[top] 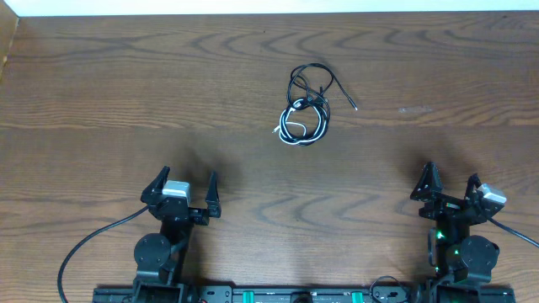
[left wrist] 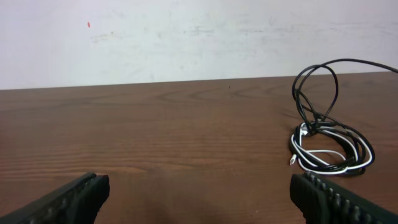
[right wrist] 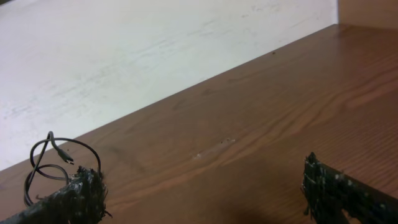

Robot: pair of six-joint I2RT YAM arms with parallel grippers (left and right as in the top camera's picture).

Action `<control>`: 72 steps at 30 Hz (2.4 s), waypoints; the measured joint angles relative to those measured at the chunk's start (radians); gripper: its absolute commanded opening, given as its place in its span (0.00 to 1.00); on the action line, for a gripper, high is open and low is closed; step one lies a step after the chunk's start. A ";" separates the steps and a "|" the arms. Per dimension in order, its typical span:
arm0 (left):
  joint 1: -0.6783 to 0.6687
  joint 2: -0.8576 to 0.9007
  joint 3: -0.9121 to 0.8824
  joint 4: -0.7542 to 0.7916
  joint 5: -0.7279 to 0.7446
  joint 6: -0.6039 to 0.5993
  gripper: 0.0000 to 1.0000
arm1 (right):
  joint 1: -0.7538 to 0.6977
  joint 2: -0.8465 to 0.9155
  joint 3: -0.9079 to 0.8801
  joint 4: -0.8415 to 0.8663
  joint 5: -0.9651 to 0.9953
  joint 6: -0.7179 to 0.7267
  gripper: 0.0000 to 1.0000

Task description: Untangle cables

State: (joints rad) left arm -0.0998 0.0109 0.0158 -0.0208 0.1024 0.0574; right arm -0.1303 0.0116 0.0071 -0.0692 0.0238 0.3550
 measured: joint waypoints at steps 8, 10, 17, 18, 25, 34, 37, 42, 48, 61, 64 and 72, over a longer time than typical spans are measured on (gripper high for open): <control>0.001 0.000 0.002 -0.006 -0.051 0.000 1.00 | 0.000 0.000 0.000 0.000 0.000 0.000 0.99; 0.001 0.000 0.002 -0.006 -0.053 0.000 1.00 | 0.000 0.000 0.000 0.000 0.000 0.000 0.99; 0.001 0.000 0.002 -0.006 -0.053 0.000 1.00 | 0.000 0.000 0.000 0.000 0.000 0.000 0.99; 0.001 0.000 0.002 -0.006 -0.053 0.000 1.00 | 0.000 0.000 0.000 0.000 0.000 0.000 0.99; 0.001 0.000 0.002 -0.006 -0.053 0.000 1.00 | 0.000 0.000 0.000 0.000 0.000 0.000 0.99; 0.001 0.000 0.002 -0.006 -0.053 0.000 1.00 | 0.000 0.000 0.000 0.000 0.000 0.000 0.99; 0.001 0.000 0.002 -0.006 -0.053 0.000 1.00 | 0.000 0.000 0.000 0.000 0.000 0.000 0.99; 0.001 0.000 0.002 -0.006 -0.053 0.000 1.00 | 0.000 0.000 0.000 0.000 0.000 0.000 0.99; 0.001 0.000 0.002 -0.006 -0.053 0.000 1.00 | 0.000 0.000 0.000 0.000 0.000 0.000 0.99; 0.001 0.000 0.002 -0.006 -0.055 0.000 1.00 | 0.000 0.000 0.000 0.000 0.000 0.000 0.99; 0.001 0.000 0.002 -0.006 -0.056 0.000 1.00 | 0.000 0.000 0.000 0.000 0.000 0.000 0.99; 0.001 0.000 0.002 -0.006 -0.056 0.000 1.00 | 0.000 0.000 0.000 0.000 0.000 0.000 0.99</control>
State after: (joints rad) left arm -0.0990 0.0109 0.0177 -0.0265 0.0463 0.0578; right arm -0.1303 0.0116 0.0071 -0.0692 0.0238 0.3550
